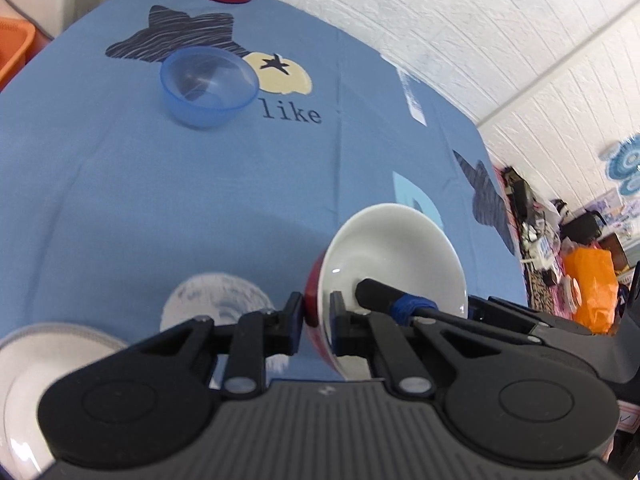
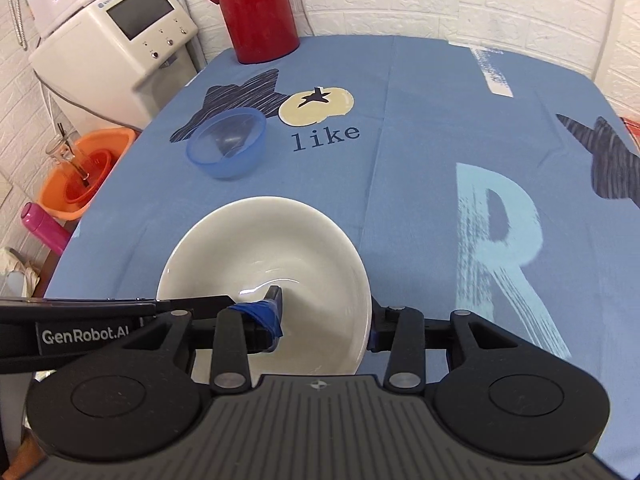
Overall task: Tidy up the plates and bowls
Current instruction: 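Carry the red-and-white bowl with both tools into the steel bowl and open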
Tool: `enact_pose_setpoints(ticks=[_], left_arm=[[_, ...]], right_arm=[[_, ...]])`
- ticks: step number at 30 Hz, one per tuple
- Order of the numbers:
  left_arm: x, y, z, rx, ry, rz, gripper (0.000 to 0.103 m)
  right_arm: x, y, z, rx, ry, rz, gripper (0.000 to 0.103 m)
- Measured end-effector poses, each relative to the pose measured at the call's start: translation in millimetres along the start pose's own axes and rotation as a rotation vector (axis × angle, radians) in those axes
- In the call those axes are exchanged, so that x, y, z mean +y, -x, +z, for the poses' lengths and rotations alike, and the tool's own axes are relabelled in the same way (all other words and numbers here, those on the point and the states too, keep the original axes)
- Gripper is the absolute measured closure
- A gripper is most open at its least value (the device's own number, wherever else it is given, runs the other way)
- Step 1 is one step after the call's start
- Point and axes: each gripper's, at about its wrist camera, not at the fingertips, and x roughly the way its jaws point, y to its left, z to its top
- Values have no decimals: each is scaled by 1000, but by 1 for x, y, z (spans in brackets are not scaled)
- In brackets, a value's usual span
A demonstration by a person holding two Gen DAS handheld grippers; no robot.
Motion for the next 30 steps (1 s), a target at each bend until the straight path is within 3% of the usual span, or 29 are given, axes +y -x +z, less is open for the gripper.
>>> enact_pose_setpoints(ticks=[7, 14, 23, 28, 30], left_arm=[[-19, 24, -57, 16, -65, -30, 101], [-28, 14, -106, 88, -106, -46, 102], [-33, -17, -122, 141, -131, -25, 102], [-35, -17, -122, 122, -159, -21, 101], [-34, -15, -120, 125, -157, -28, 90]], right_arm=[[-1, 43, -54, -18, -12, -34, 79], [-18, 52, -105, 15, -60, -65, 79], [-38, 37, -130, 50, -101, -69, 78], [-40, 35, -133, 45, -94, -62, 77], [-41, 36, -133, 42, -91, -61, 78]])
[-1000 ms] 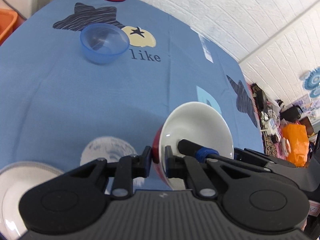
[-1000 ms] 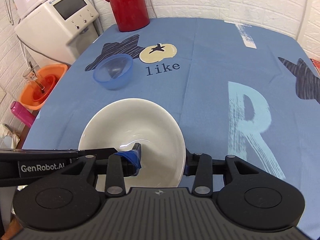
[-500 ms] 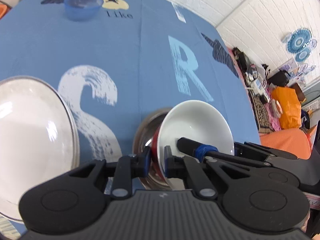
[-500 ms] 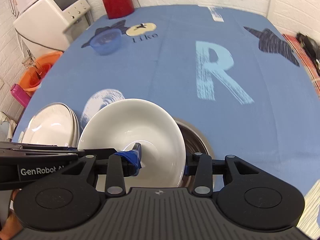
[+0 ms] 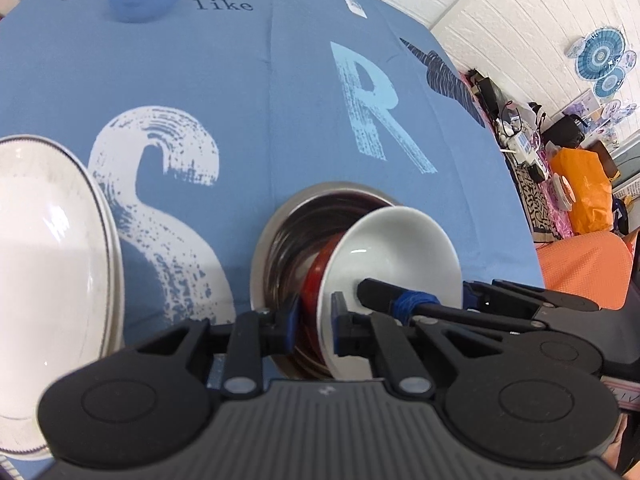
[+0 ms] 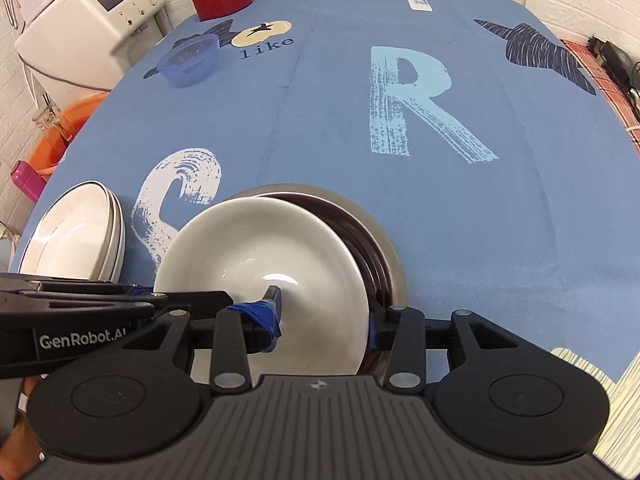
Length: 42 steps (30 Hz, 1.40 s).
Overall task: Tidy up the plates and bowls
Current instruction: 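Carry the red-and-white bowl with both tools into the steel bowl and open, then move both tools to the clear blue bowl and grasp its rim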
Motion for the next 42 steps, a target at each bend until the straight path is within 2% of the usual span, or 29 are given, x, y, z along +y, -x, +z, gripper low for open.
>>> enact_pose_setpoints(ticks=[1, 3, 5, 9, 14, 21, 26, 34, 40, 42], left_arm=[[1, 2, 1, -7, -1, -4, 85], [1, 9, 3, -25, -5, -27, 66], [0, 18, 5, -44, -11, -44, 61], [-3, 38, 6, -77, -43, -56, 59], [15, 58, 11, -131, -28, -49, 57], [66, 71, 24, -161, 36, 34, 57], [115, 82, 35, -180, 119, 73, 57], [175, 88, 80, -230, 214, 117, 56], [196, 74, 147, -261, 236, 96, 56], [201, 68, 170, -285, 237, 105, 53]], right_arm=[[-1, 1, 0, -6, 0, -8, 78], [-4, 5, 2, -20, -12, -5, 79], [-7, 10, 4, -31, -30, 1, 79], [-8, 23, 7, -73, -32, -10, 79], [-20, 34, 9, -124, -89, 17, 78], [-30, 29, 14, -107, -134, 20, 78], [-27, 20, 29, -120, -183, 69, 77], [15, -18, 85, -72, -147, 133, 77], [61, -59, 147, -52, -71, 143, 77], [75, -74, 171, -62, -52, 150, 76]])
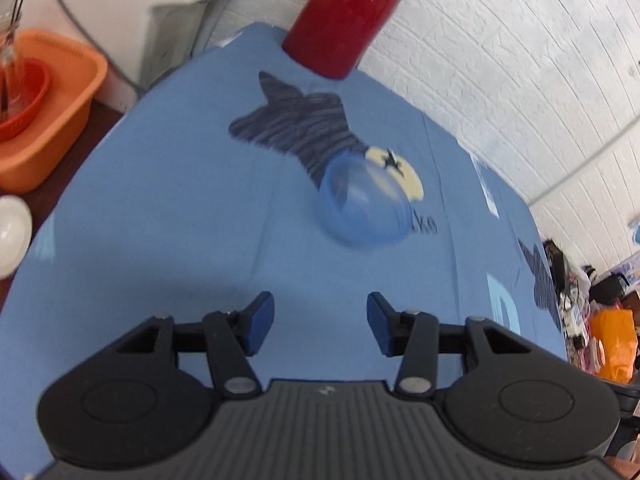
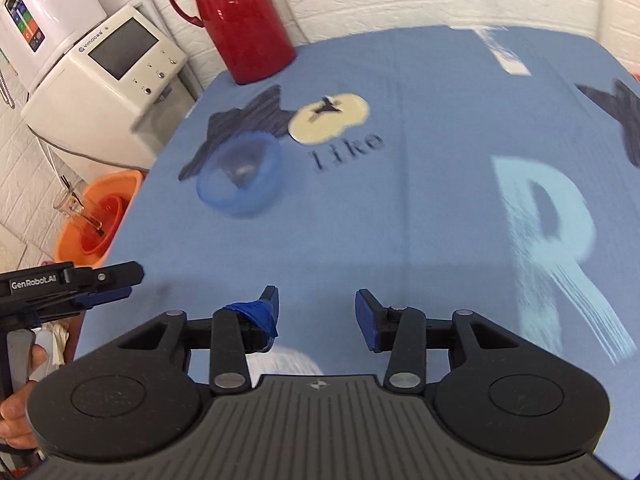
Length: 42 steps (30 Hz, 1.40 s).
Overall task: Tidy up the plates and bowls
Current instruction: 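Move both tools to the clear blue bowl and grasp its rim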
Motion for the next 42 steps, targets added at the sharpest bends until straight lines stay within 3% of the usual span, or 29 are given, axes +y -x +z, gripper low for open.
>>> enact_pose_setpoints(ticks=[6, 11, 15, 25, 32, 34, 38, 42], left_arm=[[2, -48, 45, -18, 20, 24, 53], [7, -84, 58, 12, 57, 41, 53], [1, -103, 62, 25, 25, 87, 53], [6, -108, 60, 24, -50, 68, 51], [6, -109, 63, 57, -115, 53, 51], [5, -110, 63, 57, -111, 54, 51], [7, -110, 63, 50, -89, 48, 51], [5, -110, 61, 43, -93, 64, 57]], right_arm=[[27, -55, 60, -52, 39, 9, 75], [38, -103, 84, 9, 93, -51, 74], [40, -125, 87, 52, 111, -82, 74], [47, -140, 86, 46, 231, -150, 71], [50, -142, 88, 79, 229, -182, 68], [56, -136, 87, 54, 232, -177, 69], [63, -129, 87, -4, 271, -176, 74], [61, -134, 83, 31, 271, -130, 87]])
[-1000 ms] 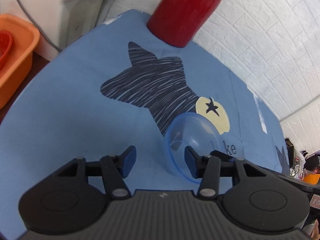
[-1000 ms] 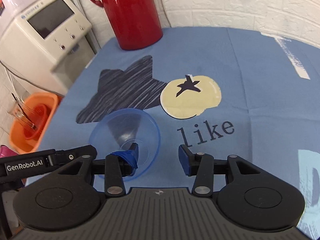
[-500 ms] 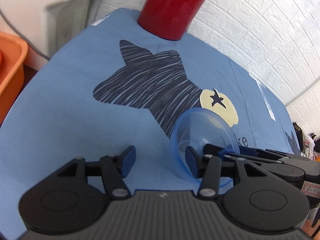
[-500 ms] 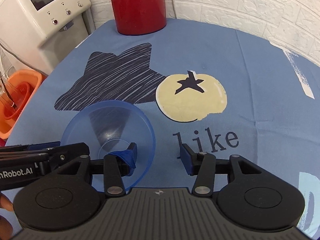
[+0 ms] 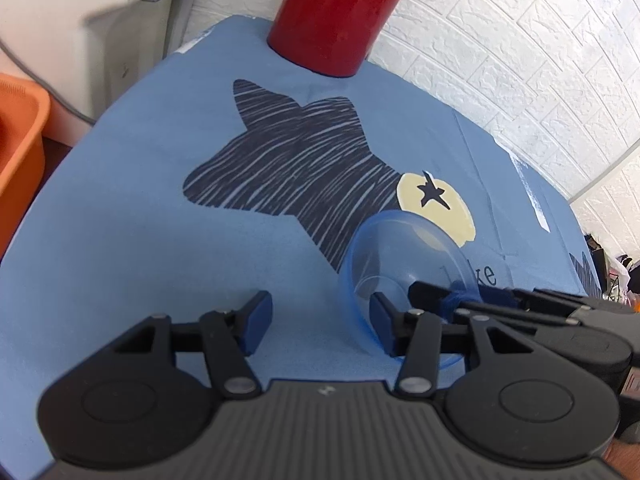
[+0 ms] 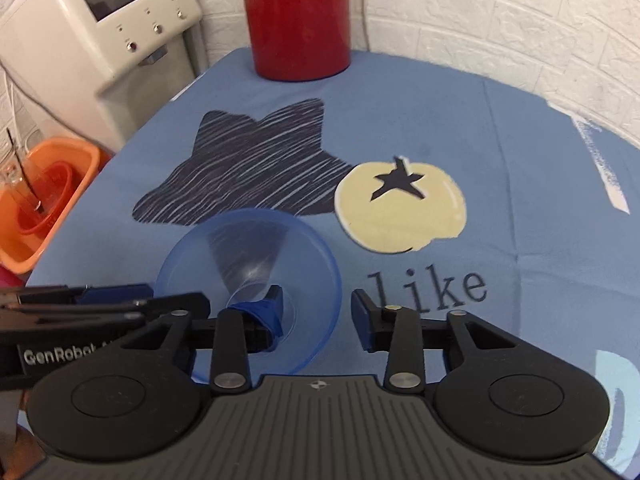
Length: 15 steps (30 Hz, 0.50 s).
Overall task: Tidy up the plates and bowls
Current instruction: 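Move both tools to the clear blue bowl and grasp its rim, then carry the blue bowl with both tools and lower it into the red bowl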
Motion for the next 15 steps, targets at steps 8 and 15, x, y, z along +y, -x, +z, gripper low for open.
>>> enact_pose_setpoints(ticks=[8, 15], left_arm=[[-10, -4, -4, 19, -41, 24, 99], [-15, 4, -13, 5, -71, 54, 103]], right_arm=[[16, 3, -5, -25, 83, 18, 93], [13, 6, -17, -22, 31, 60, 93]])
